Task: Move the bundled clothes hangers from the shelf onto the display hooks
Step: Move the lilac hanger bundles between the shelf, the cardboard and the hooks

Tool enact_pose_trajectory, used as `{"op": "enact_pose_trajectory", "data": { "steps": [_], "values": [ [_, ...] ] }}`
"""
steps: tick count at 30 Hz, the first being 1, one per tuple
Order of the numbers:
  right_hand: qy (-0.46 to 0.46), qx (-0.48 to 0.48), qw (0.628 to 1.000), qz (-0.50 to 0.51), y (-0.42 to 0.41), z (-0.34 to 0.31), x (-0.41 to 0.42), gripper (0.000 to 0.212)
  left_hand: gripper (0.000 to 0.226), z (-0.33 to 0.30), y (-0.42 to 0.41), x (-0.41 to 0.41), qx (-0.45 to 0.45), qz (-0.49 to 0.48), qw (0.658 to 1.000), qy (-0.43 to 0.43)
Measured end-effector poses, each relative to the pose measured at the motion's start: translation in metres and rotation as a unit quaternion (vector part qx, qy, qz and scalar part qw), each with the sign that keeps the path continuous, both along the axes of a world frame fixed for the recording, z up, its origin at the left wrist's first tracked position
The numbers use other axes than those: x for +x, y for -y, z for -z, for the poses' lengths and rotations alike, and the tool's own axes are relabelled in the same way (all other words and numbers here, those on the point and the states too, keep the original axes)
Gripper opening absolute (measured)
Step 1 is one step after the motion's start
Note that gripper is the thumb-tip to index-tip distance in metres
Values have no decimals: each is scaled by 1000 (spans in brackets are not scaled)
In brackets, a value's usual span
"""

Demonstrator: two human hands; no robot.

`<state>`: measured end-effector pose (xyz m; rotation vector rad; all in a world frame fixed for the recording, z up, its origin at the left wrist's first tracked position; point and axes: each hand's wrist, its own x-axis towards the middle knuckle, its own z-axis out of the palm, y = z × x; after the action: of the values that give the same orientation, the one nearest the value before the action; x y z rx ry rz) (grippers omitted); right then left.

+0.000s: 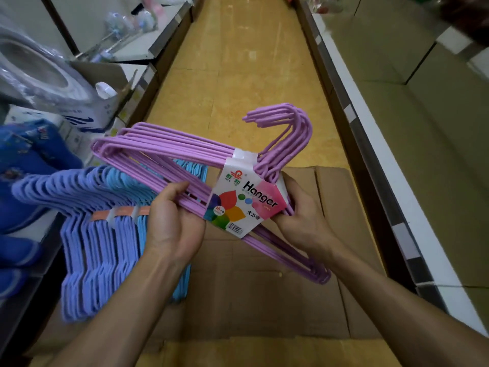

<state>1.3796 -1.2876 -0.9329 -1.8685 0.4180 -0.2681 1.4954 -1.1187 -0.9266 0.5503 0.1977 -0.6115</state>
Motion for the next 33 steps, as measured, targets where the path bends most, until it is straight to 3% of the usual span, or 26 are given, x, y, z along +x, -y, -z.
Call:
{"op": "enact_pose_trajectory", "data": {
  "steps": [2, 12, 14, 17, 22, 27, 33],
  "values": [
    [5, -4, 1000, -12, -5, -38, 2, 46, 11, -41, -9, -1, 11, -11, 1000, -2],
    [-5, -61, 997, -54, -20, -323, 25, 45, 25, -334, -43, 11, 25, -46, 999, 10],
    [-12, -70, 996, -57, -21, -392, 29, 38, 39, -402, -53, 19, 42, -53, 998, 2],
    [-3, -75, 995, -67, -25, -494, 36, 27, 8, -508, -61, 27, 73, -65, 995, 14],
    [6, -108, 992, -58, -38, -634, 46, 11, 28, -664, -61, 26, 124, -102, 987, 17],
    [17, -141, 989, -40, -48, -746, 48, 6, 27, -776, -67, 20, 133, -135, 982, -7],
    [52, -190, 979, -48, -64, -850, 33, 8, 23, -872, -90, -11, 131, -161, 978, 35]
  ]
}}
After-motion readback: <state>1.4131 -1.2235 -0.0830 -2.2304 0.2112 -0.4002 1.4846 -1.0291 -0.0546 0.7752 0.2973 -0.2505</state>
